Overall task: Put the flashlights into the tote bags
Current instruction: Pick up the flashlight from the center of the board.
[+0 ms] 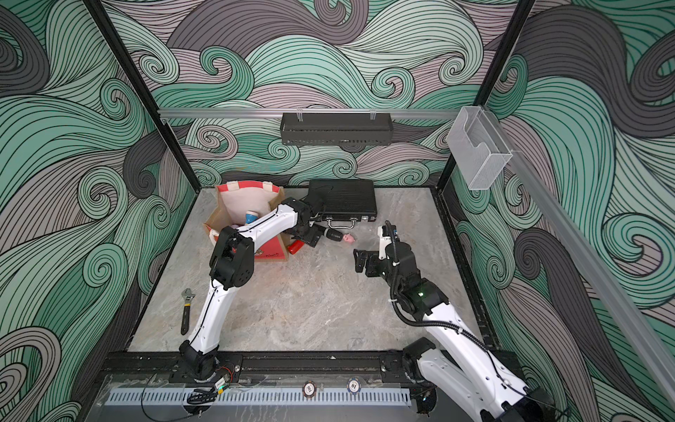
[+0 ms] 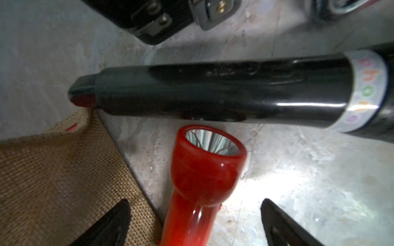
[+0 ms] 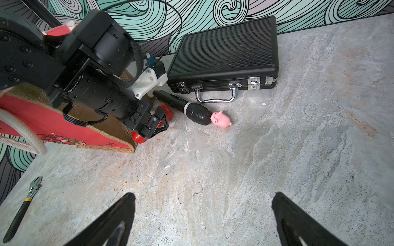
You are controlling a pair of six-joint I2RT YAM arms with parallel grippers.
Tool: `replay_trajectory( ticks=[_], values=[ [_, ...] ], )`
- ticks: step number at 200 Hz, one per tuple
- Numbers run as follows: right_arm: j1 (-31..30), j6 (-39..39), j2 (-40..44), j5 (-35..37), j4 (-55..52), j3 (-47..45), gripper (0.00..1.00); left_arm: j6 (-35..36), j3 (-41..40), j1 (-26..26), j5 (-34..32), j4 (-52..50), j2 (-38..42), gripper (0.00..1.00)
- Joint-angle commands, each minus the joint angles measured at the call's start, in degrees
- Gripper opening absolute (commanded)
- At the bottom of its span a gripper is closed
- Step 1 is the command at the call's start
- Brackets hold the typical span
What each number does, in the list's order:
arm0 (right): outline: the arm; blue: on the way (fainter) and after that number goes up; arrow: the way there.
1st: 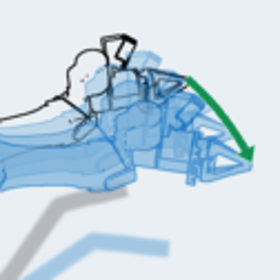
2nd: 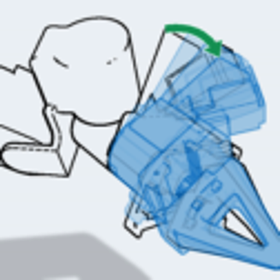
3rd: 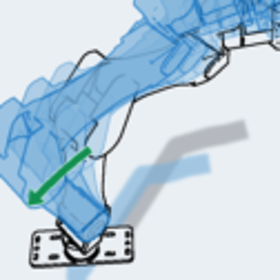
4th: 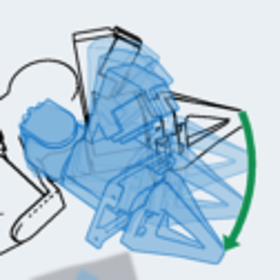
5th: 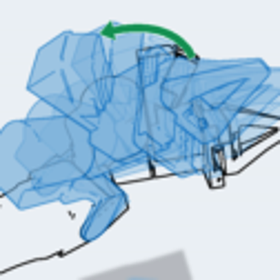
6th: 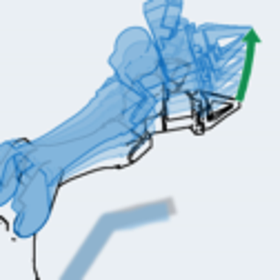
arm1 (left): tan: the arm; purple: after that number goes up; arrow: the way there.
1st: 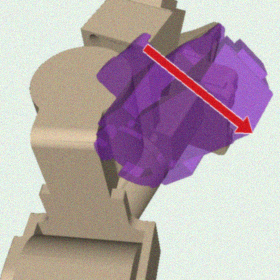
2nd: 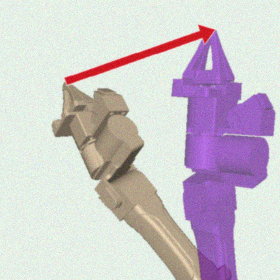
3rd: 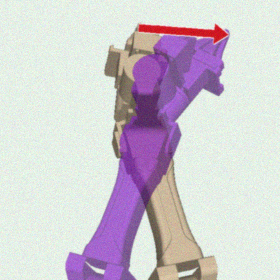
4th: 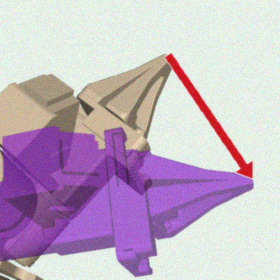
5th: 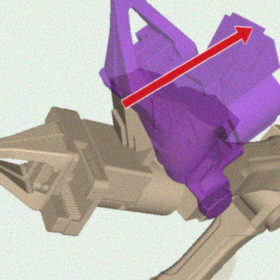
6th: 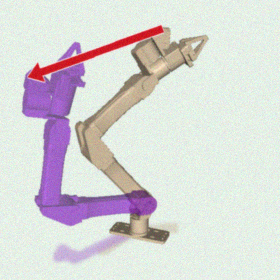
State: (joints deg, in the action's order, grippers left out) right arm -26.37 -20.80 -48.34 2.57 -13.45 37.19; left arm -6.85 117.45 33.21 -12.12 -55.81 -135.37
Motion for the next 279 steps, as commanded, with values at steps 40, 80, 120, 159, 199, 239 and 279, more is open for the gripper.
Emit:
replay_trajectory(
  ticks=[40, 80, 120, 159, 199, 239, 279],
  values=[
    [1.34, 0.32, -1.18, -1.27, 3.08, -0.52, 1.0, -0.87, 2.26, -0.34, 4.95, -3.46, -3.0, 0.84],
    [2.69, 1.11, -1.94, -2.0, 3.44, 0.07, 1.0, -1.49, 0.95, -0.11, 6.91, -3.26, -2.84, 0.6],
    [3.47, 1.66, -2.61, -2.4, 3.58, 1.01, 1.0, -1.76, -1.69, 0.35, 7.26, -2.56, -1.5, 0.39],
    [5.4, 2.78, -0.54, -1.89, 1.73, 1.74, 1.0, -1.47, -3.12, 1.13, 5.68, -2.37, -0.04, 0.22],
    [5.63, 2.14, -0.72, -3.21, 1.16, 1.42, 1.0, -1.28, -5.0, 1.89, 7.03, -1.04, 5.52, 0.01],
    [5.48, 2.98, -4.32, -10.09, 3.53, 2.65, 1.0, -0.84, -6.63, 2.66, 14.1, 2.47, 15.17, 0.0],
    [1.77, 11.82, -4.44, -21.26, 6.42, 5.34, 0.99, 0.68, -6.29, 2.56, 17.35, 5.21, 23.66, 0.0]
  ],
)
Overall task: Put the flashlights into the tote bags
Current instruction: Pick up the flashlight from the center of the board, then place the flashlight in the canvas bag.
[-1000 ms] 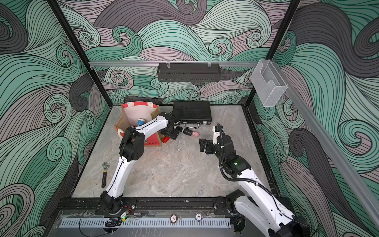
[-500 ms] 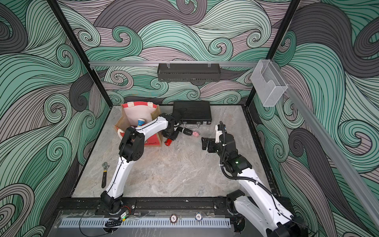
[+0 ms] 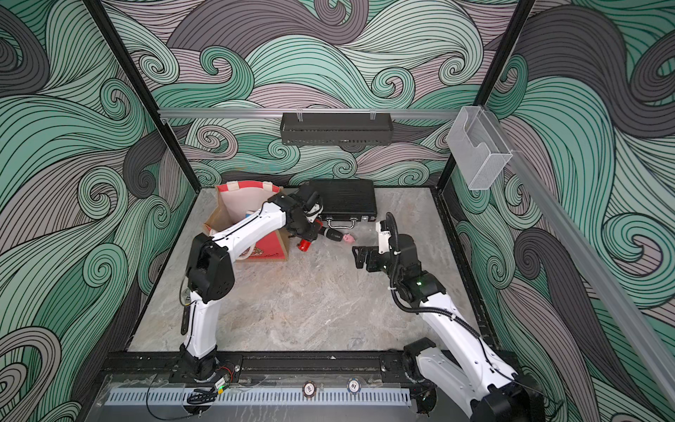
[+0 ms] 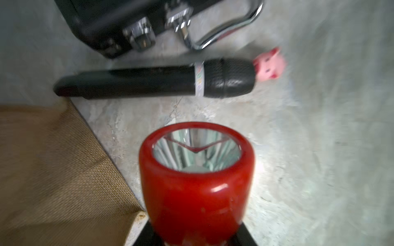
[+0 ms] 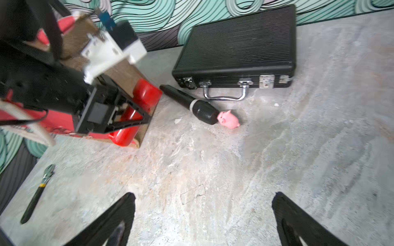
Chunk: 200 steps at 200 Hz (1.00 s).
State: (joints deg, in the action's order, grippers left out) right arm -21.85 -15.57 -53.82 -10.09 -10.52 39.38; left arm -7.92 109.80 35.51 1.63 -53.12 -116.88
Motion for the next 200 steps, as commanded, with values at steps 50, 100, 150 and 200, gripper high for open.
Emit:
replay_trajectory(
  ticks=[50, 100, 150, 200],
  values=[
    [-8.82, 15.67, -1.03, -13.84, 3.39, 9.19, 1.0, 3.99, 6.36, -0.41, -4.56, 0.16, 10.65, 0.0],
    [-13.8, 18.25, -8.49, -17.82, 5.17, 15.5, 1.0, 6.9, 14.06, -6.45, -7.48, -3.78, 12.09, 0.0],
    [-18.98, 19.41, -13.13, -14.95, 4.8, 18.94, 1.0, 6.69, 14.17, -16.68, -10.95, -4.23, 13.16, 0.0],
    [-20.17, 17.8, -14.91, -9.79, 5.11, 18.76, 0.99, 3.5, 2.99, -21.51, -11.67, -2.13, 18.03, 0.0]
  ],
)
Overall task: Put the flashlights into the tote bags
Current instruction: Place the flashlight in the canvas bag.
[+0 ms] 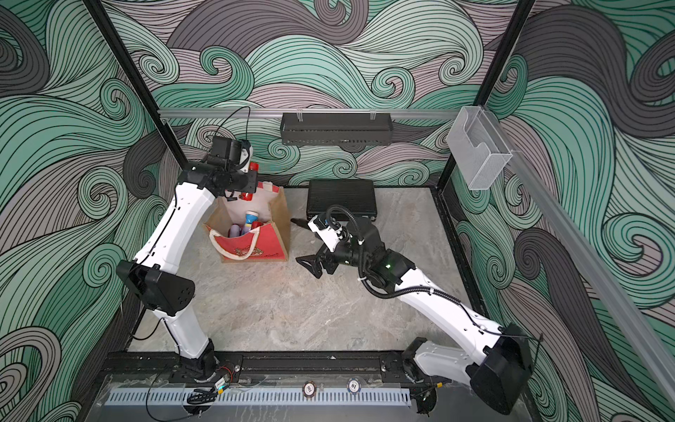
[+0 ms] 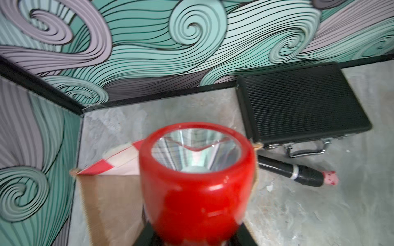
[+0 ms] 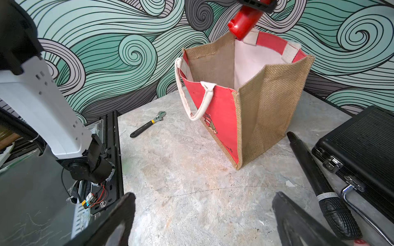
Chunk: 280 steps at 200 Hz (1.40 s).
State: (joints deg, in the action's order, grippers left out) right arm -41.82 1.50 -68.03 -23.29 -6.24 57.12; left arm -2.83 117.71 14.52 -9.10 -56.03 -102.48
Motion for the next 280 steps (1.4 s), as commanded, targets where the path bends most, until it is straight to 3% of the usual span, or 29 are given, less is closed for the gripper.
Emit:
replay_trajectory(
  ticks=[1, 30, 58, 95, 136, 213, 248, 280],
  values=[
    [-0.19, 0.71, -0.75, 3.42, 0.77, 1.08, 1.0, -1.62, -5.33, -0.63, -0.88, 0.9, 3.7, 0.0],
    [-0.45, 1.36, -0.98, 3.81, -0.82, 2.29, 1.0, -2.03, -15.72, -3.53, -0.5, 4.56, 5.56, 0.0],
    [-0.45, 1.42, -0.39, 4.81, -0.59, 1.88, 1.0, -3.4, -20.3, -5.52, 2.0, 6.94, 5.01, 0.0],
    [-0.45, 1.23, 0.1, 5.94, -0.92, 1.33, 1.0, -3.27, -21.17, -5.9, 2.07, 6.75, 0.08, 0.0],
    [-0.45, 1.16, 0.38, 7.18, -0.87, 1.02, 1.0, -4.01, -16.28, -6.15, 2.16, 0.49, -7.18, 0.0],
    [-0.36, 1.21, 0.04, 7.55, -0.6, 1.46, 0.99, -4.98, -16.72, -6.1, 2.95, 0.07, -10.71, 0.0],
    [-0.31, 1.34, 2.22, 9.41, 0.01, 0.04, 1.0, -5.66, -17.35, -6.0, 2.87, 0.82, -8.93, 0.23],
    [-0.28, 0.99, 2.55, 10.43, -0.14, -0.45, 1.0, -5.69, -18.31, -6.01, 2.67, 1.45, -6.96, 0.3]
  ],
)
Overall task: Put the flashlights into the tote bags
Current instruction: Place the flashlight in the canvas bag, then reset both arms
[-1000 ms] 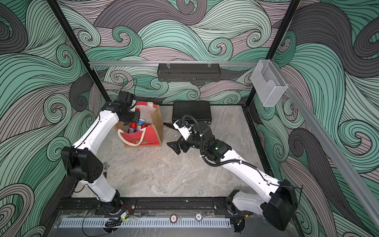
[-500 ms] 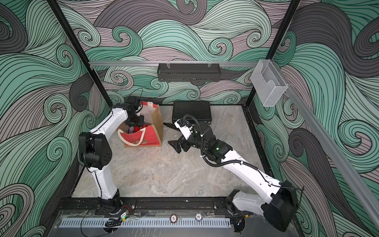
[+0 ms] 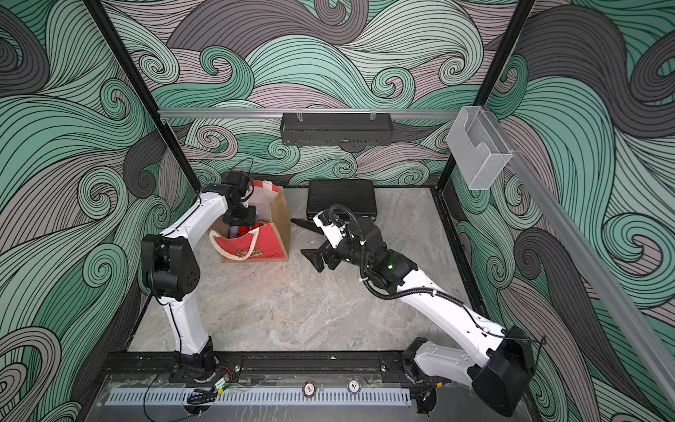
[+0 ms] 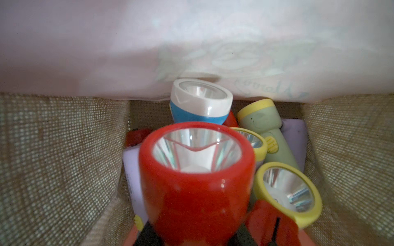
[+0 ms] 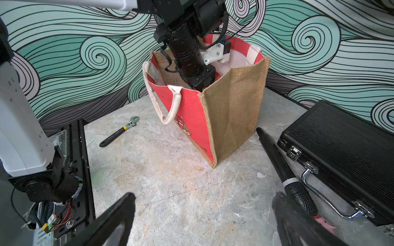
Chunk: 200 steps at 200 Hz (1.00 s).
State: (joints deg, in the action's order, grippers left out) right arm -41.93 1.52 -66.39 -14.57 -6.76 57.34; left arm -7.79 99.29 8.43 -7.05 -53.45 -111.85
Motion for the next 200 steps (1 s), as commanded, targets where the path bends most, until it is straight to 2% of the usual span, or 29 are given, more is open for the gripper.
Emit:
replay_trajectory(
  ticks=[1, 39, 72, 99, 126, 146, 168, 200],
  values=[
    [-0.17, 0.91, 0.91, 1.72, 0.41, -0.7, 0.99, -0.73, 0.12, 0.09, 0.58, -1.13, 2.42, 0.3],
    [-0.17, 0.16, 3.03, 3.66, 1.27, -2.46, 1.0, -0.68, 1.88, 0.1, 0.78, -2.06, 4.14, 0.47],
    [0.27, -0.99, 3.6, 6.05, 1.0, -3.13, 0.99, 0.46, 2.45, 0.14, 2.95, -2.01, 7.62, 0.8],
    [1.72, -2.16, 4.68, 9.47, 0.68, -3.61, 1.0, 0.74, 1.91, 0.16, 5.64, -0.85, 11.48, 0.98],
    [6.63, -4.65, 6.81, 13.18, 0.5, -5.36, 1.0, 1.12, 0.56, 0.31, 8.66, 1.29, 16.74, 0.98],
    [12.92, -8.09, 9.27, 14.81, 0.63, -7.43, 1.0, 1.88, -2.92, 0.32, 9.29, 6.3, 23.13, 0.99],
    [18.98, -10.8, 12.9, 17.22, 2.72, -11.15, 1.0, 2.32, -9.37, 0.3, 6.71, 14.94, 32.07, 0.99],
    [22.38, -9.88, 16.15, 26.02, 7.17, -16.65, 0.99, 1.48, -19.27, 0.26, 1.11, 24.81, 41.72, 0.99]
  ],
)
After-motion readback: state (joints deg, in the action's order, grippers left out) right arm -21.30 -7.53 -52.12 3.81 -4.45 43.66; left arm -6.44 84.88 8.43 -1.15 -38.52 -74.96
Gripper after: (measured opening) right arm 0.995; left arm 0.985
